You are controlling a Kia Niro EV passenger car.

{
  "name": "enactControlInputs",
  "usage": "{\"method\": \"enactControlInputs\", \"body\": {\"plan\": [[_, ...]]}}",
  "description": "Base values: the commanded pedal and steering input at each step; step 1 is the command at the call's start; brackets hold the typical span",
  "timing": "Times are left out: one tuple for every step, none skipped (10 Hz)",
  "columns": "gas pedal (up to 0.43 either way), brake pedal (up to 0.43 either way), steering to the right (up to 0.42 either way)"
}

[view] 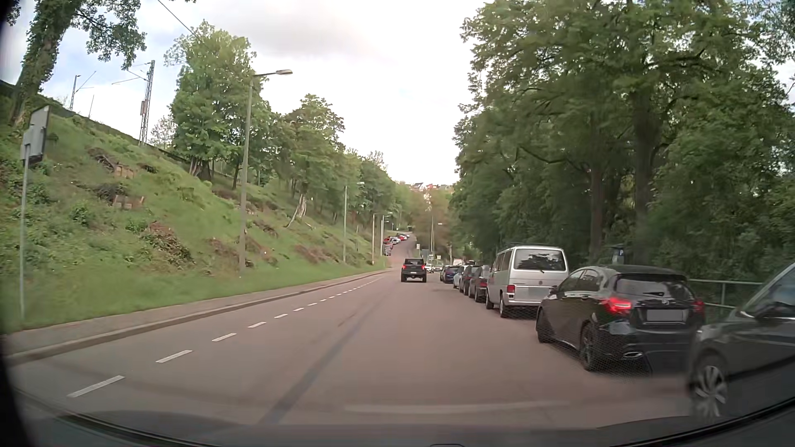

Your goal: Follow the waypoints while adhering to traffic rules and regulations

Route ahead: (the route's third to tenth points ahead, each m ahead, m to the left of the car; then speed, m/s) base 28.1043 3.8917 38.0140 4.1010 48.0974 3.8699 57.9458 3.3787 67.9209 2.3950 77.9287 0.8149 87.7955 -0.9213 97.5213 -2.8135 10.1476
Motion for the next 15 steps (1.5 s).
{"method": "enactControlInputs", "body": {"plan": [[0.028,0.000,0.003],[0.028,0.000,0.003],[0.028,0.000,0.003],[0.028,0.000,0.003],[0.028,0.000,0.003],[0.028,0.000,0.002],[0.028,0.000,0.001],[0.020,0.000,0.001],[0.020,0.000,0.001],[0.008,0.000,0.001],[0.000,0.000,0.000],[0.000,0.000,0.000],[0.000,0.000,0.000],[0.000,0.000,0.000],[0.000,0.000,0.000]]}}
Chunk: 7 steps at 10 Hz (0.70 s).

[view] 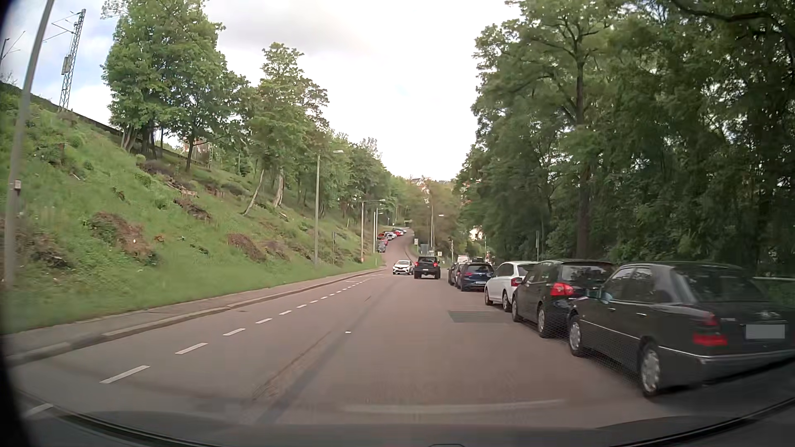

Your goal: Follow the waypoints while adhering to traffic rules and regulations

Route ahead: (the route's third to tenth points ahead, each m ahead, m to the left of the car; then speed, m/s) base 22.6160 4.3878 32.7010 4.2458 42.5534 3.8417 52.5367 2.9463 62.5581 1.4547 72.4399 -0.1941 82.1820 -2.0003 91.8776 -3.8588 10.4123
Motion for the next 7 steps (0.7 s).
{"method": "enactControlInputs", "body": {"plan": [[0.000,0.000,0.000],[0.000,0.000,0.000],[0.000,0.000,0.000],[0.000,0.000,0.000],[0.000,0.000,0.001],[0.000,0.000,0.004],[0.000,0.000,0.004]]}}
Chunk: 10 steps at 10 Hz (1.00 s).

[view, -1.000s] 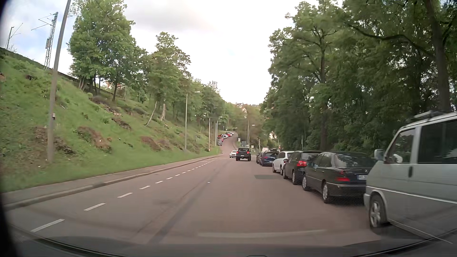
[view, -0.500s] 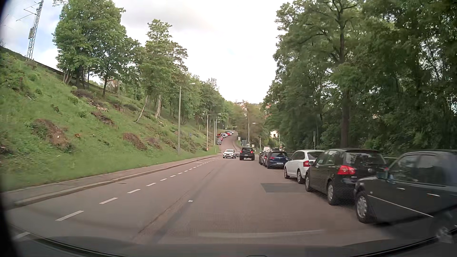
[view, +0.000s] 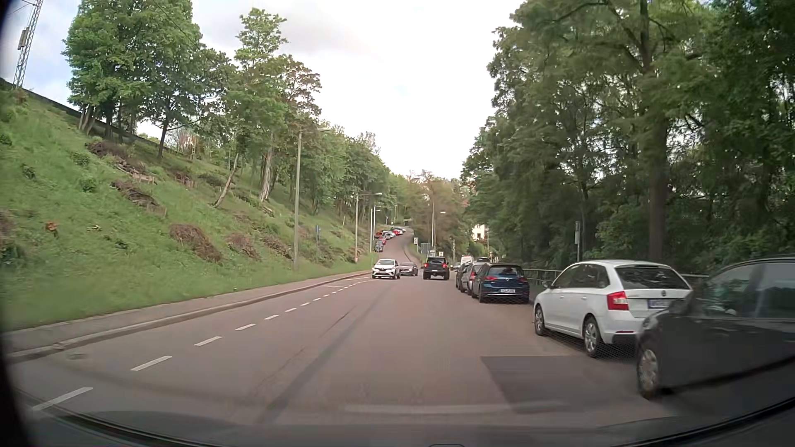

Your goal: Follow the waypoints while adhering to traffic rules and regulations

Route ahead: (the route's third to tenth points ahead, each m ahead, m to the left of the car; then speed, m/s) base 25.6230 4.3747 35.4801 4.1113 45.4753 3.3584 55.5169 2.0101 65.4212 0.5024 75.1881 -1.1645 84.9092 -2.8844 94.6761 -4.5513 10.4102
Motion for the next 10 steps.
{"method": "enactControlInputs", "body": {"plan": [[0.000,0.000,0.003],[0.000,0.000,0.003],[0.000,0.000,0.003],[0.000,0.000,0.003],[0.000,0.000,0.003],[0.000,0.000,0.003],[0.000,0.000,0.003],[0.000,0.000,0.001],[0.000,0.000,0.000],[0.000,0.000,0.000]]}}
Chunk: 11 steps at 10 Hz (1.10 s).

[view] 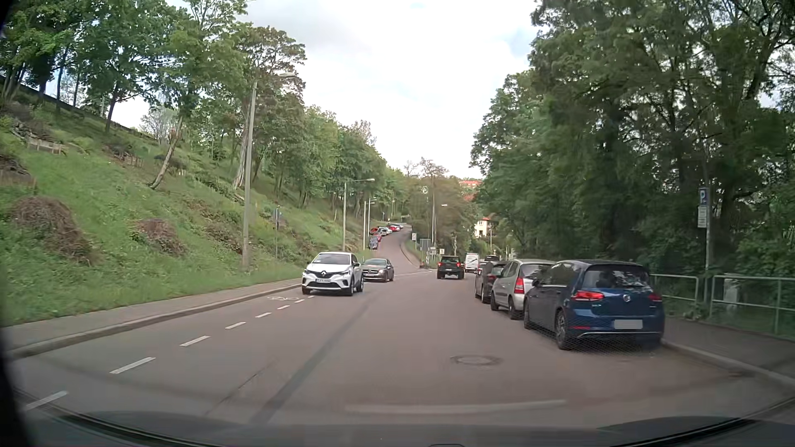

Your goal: Follow the waypoints while adhering to traffic rules and regulations

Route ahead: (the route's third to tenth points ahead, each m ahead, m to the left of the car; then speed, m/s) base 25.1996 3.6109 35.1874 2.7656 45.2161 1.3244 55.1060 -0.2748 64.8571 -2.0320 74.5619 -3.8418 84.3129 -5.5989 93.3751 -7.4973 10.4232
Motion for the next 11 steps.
{"method": "enactControlInputs", "body": {"plan": [[0.000,0.000,0.000],[0.000,0.000,0.000],[0.000,0.030,0.001],[0.000,0.055,0.001],[0.000,0.091,0.001],[0.000,0.110,0.001],[0.000,0.122,0.003],[0.000,0.152,0.008],[0.000,0.152,0.010],[0.000,0.171,0.012],[0.000,0.195,0.015]]}}
